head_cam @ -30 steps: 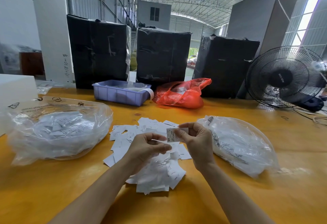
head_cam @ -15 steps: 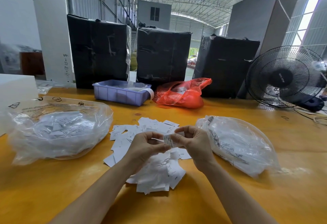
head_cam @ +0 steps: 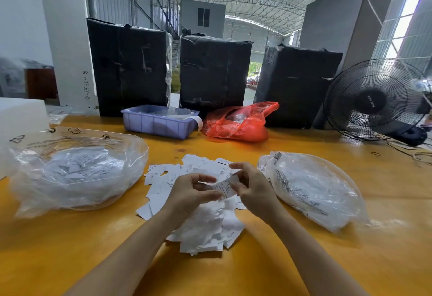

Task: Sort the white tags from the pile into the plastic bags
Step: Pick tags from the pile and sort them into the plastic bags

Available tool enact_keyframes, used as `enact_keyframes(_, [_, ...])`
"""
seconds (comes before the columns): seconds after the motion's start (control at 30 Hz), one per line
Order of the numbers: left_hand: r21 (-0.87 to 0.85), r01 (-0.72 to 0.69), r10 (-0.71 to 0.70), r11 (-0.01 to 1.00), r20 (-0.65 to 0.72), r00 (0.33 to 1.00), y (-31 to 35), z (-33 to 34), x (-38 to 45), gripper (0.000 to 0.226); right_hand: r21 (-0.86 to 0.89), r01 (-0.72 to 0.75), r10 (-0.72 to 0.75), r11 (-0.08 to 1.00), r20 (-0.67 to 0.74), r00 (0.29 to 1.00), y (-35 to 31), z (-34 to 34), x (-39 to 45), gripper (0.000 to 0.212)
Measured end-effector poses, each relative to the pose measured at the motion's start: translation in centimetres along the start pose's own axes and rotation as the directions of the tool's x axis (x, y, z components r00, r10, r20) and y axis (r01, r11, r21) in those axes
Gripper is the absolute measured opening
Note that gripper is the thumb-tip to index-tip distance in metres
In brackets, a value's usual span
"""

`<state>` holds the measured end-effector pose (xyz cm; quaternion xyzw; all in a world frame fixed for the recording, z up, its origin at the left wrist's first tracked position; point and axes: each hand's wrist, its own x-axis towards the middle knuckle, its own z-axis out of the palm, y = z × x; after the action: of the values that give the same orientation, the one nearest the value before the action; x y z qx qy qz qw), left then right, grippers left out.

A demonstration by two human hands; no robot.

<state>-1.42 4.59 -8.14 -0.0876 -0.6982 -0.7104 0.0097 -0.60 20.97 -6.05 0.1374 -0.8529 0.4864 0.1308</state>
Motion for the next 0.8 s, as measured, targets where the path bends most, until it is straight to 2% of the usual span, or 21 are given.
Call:
enact_keyframes(0.2, [-0.009,-0.024,0.024,1.0,-0.039,0.999,0.01,-0.01,0.01,0.034,0.007,0.004,-0.004,1.0,0.045,0.999,0.09,0.08,0.04,0.038])
enact_keyframes(0.37, [0.012,-0.019,0.019,1.0,-0.012,1.0,0.0,0.25,-0.26,0.033,0.119,0.025,-0.018,0.993,-0.064,0.998,0.02,0.35,-0.05,0.033])
enact_keyframes(0.57, [-0.128,0.037,-0.044,0.991,-0.056,0.997,0.14,0.23,0.04,0.004,0.167,0.023,-0.003,0.986,-0.12,0.993,0.11,0.43,-0.01,0.028])
enact_keyframes(0.67, [-0.193,0.08,-0.094,0.978,-0.066,0.993,0.28,0.28,0.06,0.007,0.198,-0.001,0.027,0.98,-0.126,0.992,0.12,0.35,-0.03,0.025])
enact_keyframes(0.8, [-0.295,0.101,-0.132,0.95,-0.086,0.988,0.66,0.31,0.0,0.03,0.303,-0.086,0.107,0.949,-0.053,0.993,-0.08,0.28,-0.12,0.02])
